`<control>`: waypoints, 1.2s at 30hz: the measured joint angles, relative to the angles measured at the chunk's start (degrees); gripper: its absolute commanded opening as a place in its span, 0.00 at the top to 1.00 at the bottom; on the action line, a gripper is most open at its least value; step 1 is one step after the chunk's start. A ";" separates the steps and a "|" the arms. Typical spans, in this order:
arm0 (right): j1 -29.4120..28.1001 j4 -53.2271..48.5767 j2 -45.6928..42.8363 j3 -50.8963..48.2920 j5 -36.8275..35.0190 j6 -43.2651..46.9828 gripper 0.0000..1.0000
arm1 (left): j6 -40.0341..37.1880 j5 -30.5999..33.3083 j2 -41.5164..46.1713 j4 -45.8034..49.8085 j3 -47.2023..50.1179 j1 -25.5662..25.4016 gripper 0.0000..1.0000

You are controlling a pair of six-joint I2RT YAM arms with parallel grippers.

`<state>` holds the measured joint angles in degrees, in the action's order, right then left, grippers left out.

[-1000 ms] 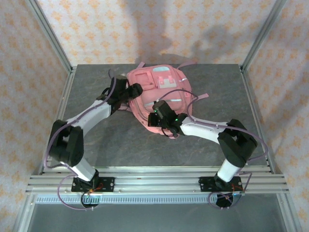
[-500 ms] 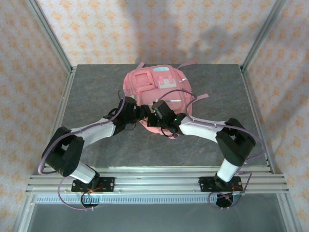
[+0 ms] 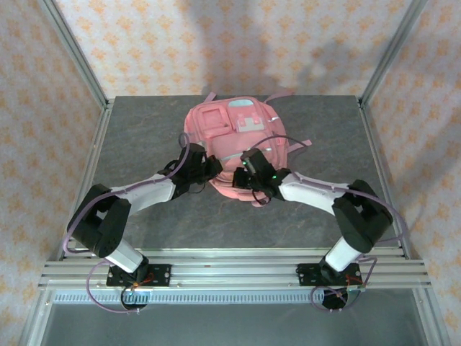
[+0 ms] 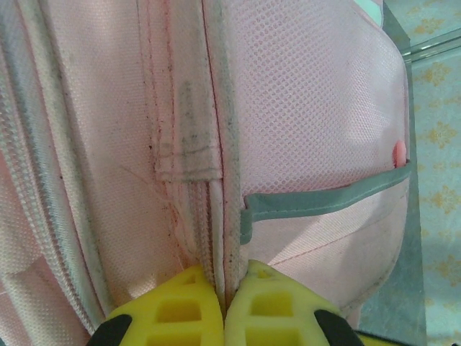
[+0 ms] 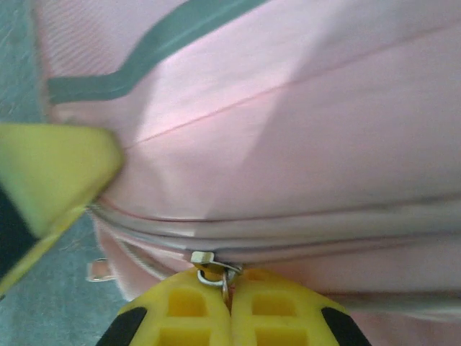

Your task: Pack the student bag

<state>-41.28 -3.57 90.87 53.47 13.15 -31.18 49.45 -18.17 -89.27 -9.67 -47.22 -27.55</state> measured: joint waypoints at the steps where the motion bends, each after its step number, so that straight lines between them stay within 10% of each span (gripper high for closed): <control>1: 0.90 0.02 -0.98 -0.94 0.07 0.20 1.00 | -0.02 -0.46 0.00 0.00 0.00 0.17 1.00; 20: -0.07 2.32 -7.98 -5.33 -5.07 0.24 1.00 | -7.85 -7.08 -8.00 12.85 -16.61 6.84 1.00; 25: -3.32 3.06 -1.16 1.44 -4.26 -0.98 1.00 | -9.44 -3.23 -10.29 14.10 -22.27 9.51 0.58; 36: -4.44 3.41 3.91 4.61 -0.96 -1.62 1.00 | -3.72 2.38 3.58 5.62 -4.59 6.91 0.48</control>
<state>-45.71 -0.16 94.78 58.08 12.19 -32.80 45.74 -15.79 -85.69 -4.05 -51.81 -20.64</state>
